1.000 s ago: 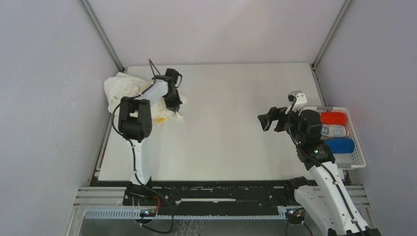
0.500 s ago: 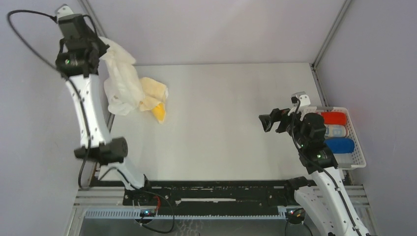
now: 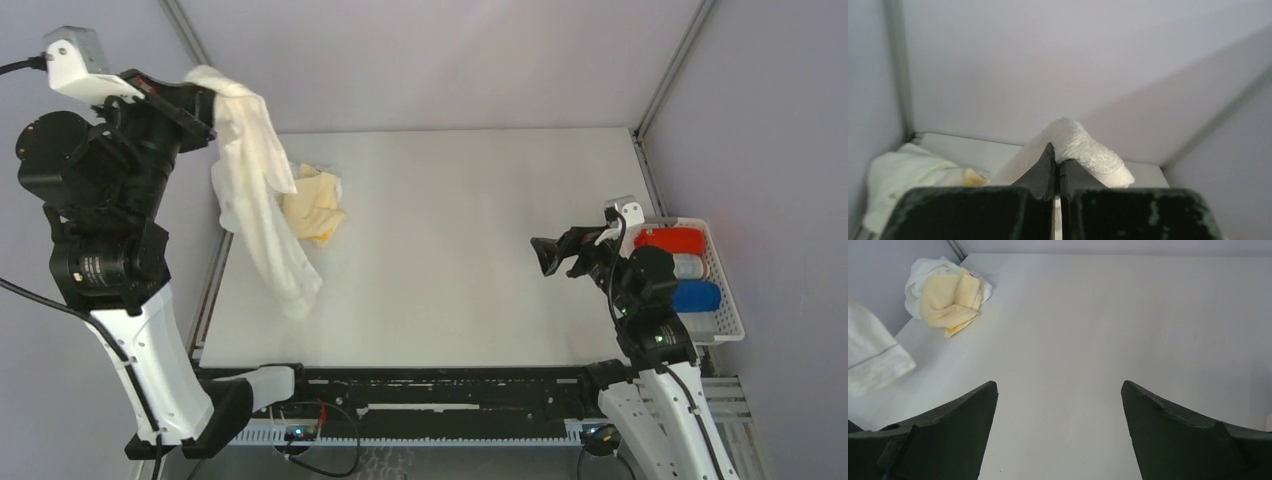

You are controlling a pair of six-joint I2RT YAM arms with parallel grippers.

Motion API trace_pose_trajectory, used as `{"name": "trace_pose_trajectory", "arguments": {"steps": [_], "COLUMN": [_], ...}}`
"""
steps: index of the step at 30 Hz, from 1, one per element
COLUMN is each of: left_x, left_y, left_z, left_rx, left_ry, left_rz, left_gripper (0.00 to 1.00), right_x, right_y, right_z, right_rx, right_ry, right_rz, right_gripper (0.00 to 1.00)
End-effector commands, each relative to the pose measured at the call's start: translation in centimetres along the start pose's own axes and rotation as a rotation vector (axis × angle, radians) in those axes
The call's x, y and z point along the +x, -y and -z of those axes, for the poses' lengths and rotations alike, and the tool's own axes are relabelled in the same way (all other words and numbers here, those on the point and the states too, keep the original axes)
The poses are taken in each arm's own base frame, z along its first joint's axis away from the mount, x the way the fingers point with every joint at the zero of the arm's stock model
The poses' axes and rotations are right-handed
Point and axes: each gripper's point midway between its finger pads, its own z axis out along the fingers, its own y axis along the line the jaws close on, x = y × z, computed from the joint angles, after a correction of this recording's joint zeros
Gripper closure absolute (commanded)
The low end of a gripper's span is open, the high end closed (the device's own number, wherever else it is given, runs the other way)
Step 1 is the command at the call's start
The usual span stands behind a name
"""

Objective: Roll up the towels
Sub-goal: Pick up the towel at the corner of the board, then place the towel at the center of the board.

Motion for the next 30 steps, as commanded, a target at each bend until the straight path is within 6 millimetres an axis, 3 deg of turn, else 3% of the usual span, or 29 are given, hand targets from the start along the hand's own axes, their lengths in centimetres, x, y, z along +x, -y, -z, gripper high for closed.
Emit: {"name": "trace_pose_trajectory", "arguments": {"steps": [1, 9, 12, 18, 20, 23, 25, 27, 29, 30], "left_x": [1.7, 7.1, 9.1, 12.9, 14.9, 19.3, 22.4, 25.9, 29.8, 31.8], "left_y": [7.4, 19.1, 20.9, 22.2, 21.0, 16.2, 10.9, 4.6, -0.8, -2.4], "left_z": [2.0, 6.9, 6.5, 5.0, 3.9, 1.7, 0.3, -0.6, -0.4, 0.2], "left_rx": [0.375, 0.864, 0.887, 0.899, 0.827, 0.578, 0.360, 0.139, -0.037, -0.075], "left_ry": [-0.077, -0.284, -0.330, -0.408, -0.418, -0.445, -0.476, -0.538, -0.623, -0.668], "left_rz": [0.039, 0.138, 0.112, 0.091, 0.062, 0.003, -0.012, 0.019, 0.055, 0.056], "left_gripper": [0.99, 0.95, 0.93, 0.87, 0.82, 0.69, 0.58, 0.56, 0.55, 0.53], "right_x": [-1.3, -2.2, -2.3, -2.5, -2.4, -2.0, -1.4, -0.9, -0.2, 0.4], "right_y": [-1.3, -2.1, -2.0, -1.5, -1.5, -1.6, -1.6, -1.5, -1.5, -1.4], "right_z": [0.9, 1.7, 1.9, 2.3, 2.2, 1.8, 1.4, 1.1, 0.6, 0.3], "right_rx": [-0.042, -0.069, -0.062, -0.026, -0.029, -0.043, -0.050, -0.050, -0.057, -0.055], "right_ry": [0.039, 0.082, 0.090, 0.086, 0.077, 0.047, 0.021, -0.008, -0.044, -0.070], "right_rz": [-0.009, -0.018, -0.015, 0.016, 0.020, 0.016, 0.015, 0.015, 0.011, 0.001], "right_gripper": [0.07, 0.07, 0.07, 0.07, 0.07, 0.07, 0.07, 0.07, 0.07, 0.08]}}
